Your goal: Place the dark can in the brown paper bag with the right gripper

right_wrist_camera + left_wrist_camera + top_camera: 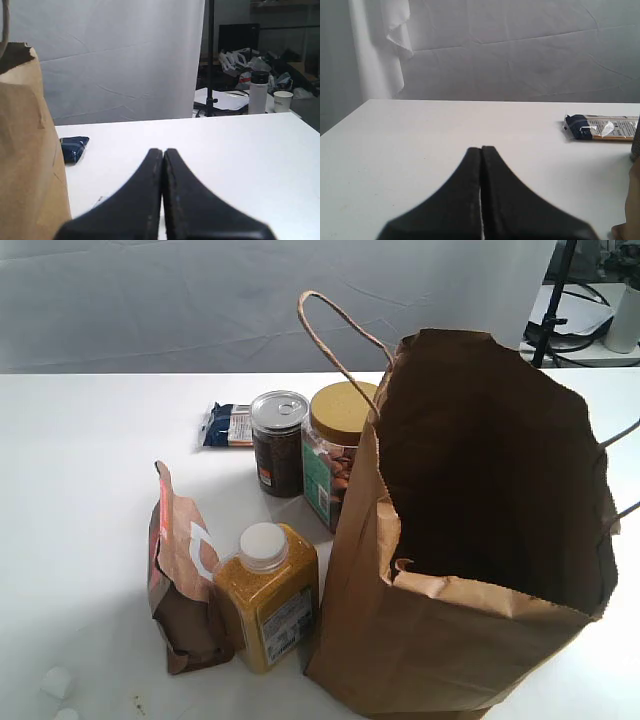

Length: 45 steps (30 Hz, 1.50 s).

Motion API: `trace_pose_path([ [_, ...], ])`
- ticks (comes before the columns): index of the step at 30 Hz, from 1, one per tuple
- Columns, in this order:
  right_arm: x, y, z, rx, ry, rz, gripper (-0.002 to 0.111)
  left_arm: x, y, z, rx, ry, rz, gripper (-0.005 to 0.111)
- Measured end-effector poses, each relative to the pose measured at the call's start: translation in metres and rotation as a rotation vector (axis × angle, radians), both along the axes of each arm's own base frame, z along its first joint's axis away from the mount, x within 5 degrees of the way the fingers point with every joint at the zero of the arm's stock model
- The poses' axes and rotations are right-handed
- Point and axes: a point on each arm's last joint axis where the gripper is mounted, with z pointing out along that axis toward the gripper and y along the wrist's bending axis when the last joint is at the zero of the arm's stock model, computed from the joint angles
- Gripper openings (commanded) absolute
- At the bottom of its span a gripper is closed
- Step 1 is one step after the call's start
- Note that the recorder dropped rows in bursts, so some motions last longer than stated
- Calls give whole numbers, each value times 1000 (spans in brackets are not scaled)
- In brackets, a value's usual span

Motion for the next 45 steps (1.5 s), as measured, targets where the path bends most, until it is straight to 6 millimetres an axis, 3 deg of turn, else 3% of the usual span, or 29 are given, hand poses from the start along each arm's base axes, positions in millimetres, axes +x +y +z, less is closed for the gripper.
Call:
trace_pose_path([
  [6,0,0,2,31,-21,1,0,0,0,0,0,0,0,0],
  [15,-1,0,15,250,-89,3,0,0,0,0,0,0,0,0],
  [17,-5,1,34,278,-116,42,0,0,0,0,0,0,0,0],
  [20,-15,3,82,306,-174,135,0,0,0,0,0,0,0,0],
  [23,-8,10,117,267,-125,207,0,0,0,0,0,0,0,0],
  [25,12,28,149,197,-22,302,0,0,0,0,0,0,0,0],
  [28,40,59,176,130,112,435,0,0,0,0,0,0,0,0],
  [30,62,90,195,64,209,543,0,0,0,0,0,0,0,0],
  [31,77,115,208,8,263,614,0,0,0,0,0,0,0,0],
  [40,139,224,247,-265,432,692,0,0,0,0,0,0,0,0],
  [45,169,272,258,-311,506,717,0,0,0,0,0,0,0,0],
])
